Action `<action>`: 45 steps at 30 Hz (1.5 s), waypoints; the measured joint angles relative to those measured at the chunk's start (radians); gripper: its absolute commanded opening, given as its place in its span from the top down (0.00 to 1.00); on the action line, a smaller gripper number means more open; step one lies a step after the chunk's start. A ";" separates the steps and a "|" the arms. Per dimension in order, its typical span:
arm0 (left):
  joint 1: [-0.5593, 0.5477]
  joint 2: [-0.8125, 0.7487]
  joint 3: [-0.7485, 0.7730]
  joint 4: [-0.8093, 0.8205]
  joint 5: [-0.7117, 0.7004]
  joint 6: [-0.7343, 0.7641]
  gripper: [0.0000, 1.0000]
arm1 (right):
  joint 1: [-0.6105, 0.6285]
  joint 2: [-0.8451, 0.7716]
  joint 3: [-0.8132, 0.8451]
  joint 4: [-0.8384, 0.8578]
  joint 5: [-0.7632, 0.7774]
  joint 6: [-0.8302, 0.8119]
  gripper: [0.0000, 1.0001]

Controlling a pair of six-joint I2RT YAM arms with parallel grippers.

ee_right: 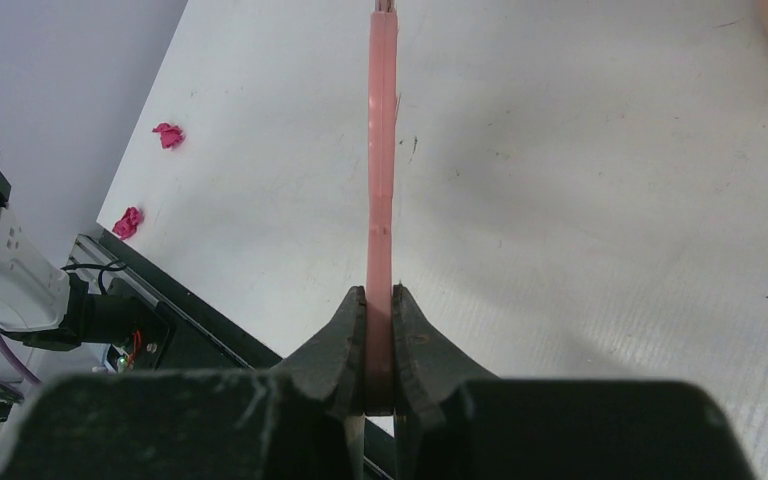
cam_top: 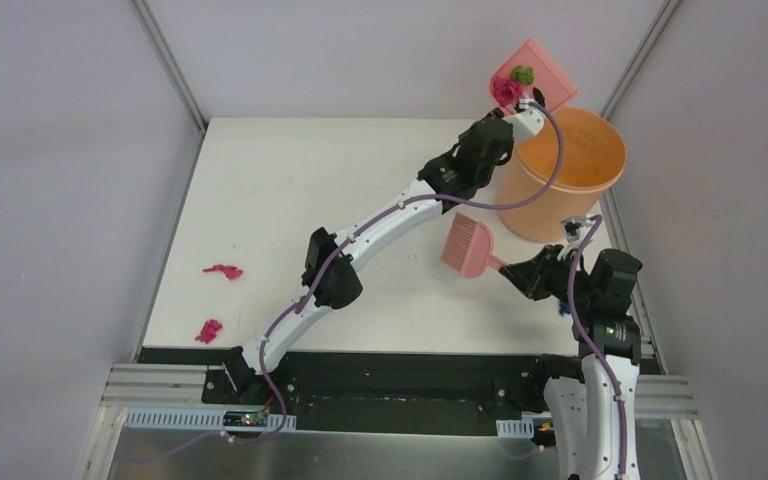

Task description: Sweep away the paper scraps from the table

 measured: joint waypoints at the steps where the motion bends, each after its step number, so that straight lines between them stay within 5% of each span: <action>1: -0.006 0.004 0.000 0.015 -0.018 0.041 1.00 | 0.000 0.001 0.000 0.000 0.000 0.000 1.00; 12: -0.053 0.039 -0.059 0.196 -0.141 0.426 1.00 | -0.002 0.055 0.000 0.003 0.000 0.002 1.00; 29: -0.053 0.040 -0.245 0.520 -0.126 0.858 1.00 | -0.008 0.046 0.000 0.002 -0.001 0.014 1.00; 45: -0.062 0.031 -0.269 0.612 -0.121 0.905 1.00 | -0.010 0.029 0.000 0.002 -0.002 0.015 1.00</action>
